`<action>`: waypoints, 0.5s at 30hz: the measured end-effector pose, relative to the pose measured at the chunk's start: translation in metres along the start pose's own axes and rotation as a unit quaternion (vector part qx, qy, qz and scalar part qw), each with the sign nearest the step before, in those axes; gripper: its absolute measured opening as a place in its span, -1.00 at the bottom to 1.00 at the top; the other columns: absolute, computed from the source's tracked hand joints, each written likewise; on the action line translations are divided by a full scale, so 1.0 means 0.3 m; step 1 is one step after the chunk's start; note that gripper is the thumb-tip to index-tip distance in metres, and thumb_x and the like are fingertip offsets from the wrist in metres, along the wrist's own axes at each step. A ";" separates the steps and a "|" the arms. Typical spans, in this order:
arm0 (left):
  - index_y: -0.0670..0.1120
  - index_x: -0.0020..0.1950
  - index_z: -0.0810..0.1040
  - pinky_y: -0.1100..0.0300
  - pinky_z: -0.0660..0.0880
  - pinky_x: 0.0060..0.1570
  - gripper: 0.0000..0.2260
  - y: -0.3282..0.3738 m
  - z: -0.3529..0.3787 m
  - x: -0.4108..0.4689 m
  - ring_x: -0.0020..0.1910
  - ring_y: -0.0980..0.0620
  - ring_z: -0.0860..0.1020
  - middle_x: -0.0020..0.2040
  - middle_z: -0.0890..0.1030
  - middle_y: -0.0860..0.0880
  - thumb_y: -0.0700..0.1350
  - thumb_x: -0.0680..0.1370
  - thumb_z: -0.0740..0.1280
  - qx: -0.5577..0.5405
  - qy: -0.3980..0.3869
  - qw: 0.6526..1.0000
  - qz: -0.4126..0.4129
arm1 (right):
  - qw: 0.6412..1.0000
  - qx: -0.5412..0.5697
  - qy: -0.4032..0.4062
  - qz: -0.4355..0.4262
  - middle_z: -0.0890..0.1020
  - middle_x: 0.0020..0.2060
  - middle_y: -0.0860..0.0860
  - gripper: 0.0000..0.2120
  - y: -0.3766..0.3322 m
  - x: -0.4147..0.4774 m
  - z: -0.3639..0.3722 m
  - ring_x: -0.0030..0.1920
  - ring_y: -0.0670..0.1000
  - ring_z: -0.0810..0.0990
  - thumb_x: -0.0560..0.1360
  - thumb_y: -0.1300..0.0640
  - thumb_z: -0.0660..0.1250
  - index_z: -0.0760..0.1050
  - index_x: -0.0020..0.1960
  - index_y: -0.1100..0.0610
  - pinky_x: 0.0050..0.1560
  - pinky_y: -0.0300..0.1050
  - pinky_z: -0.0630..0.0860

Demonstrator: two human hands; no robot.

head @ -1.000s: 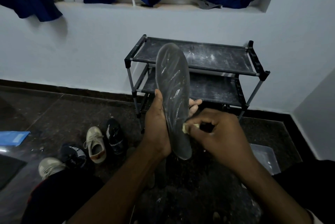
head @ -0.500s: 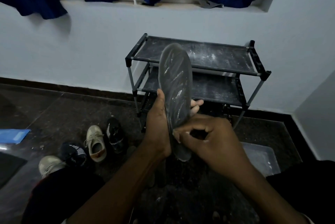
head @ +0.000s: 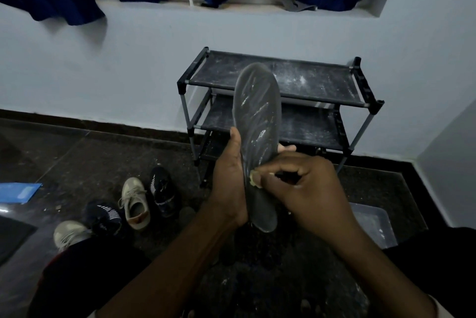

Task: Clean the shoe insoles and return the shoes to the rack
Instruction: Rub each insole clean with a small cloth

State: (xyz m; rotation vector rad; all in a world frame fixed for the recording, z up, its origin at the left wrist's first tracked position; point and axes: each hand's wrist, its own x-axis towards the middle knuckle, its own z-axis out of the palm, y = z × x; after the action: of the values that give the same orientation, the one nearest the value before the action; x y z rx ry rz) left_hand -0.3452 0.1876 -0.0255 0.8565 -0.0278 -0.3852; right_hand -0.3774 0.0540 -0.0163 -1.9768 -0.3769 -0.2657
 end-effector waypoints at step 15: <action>-0.33 0.32 0.51 -0.02 0.57 0.23 -0.27 -0.007 -0.004 -0.005 0.27 -0.23 0.59 0.22 0.60 -0.38 0.29 0.67 -0.05 0.036 0.039 0.998 0.014 | 0.998 0.018 -0.060 -0.013 0.73 -0.19 -0.12 -0.91 -0.001 -0.004 -0.023 -0.10 -0.06 0.71 0.46 0.22 0.53 0.75 -0.09 0.06 -0.02 -0.06 0.65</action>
State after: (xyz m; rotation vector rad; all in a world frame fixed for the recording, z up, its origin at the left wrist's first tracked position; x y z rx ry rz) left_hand -0.3470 0.1876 -0.0277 0.9413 0.0186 -0.3249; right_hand -0.3787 0.0478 -0.0136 -1.9592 -0.4813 -0.1558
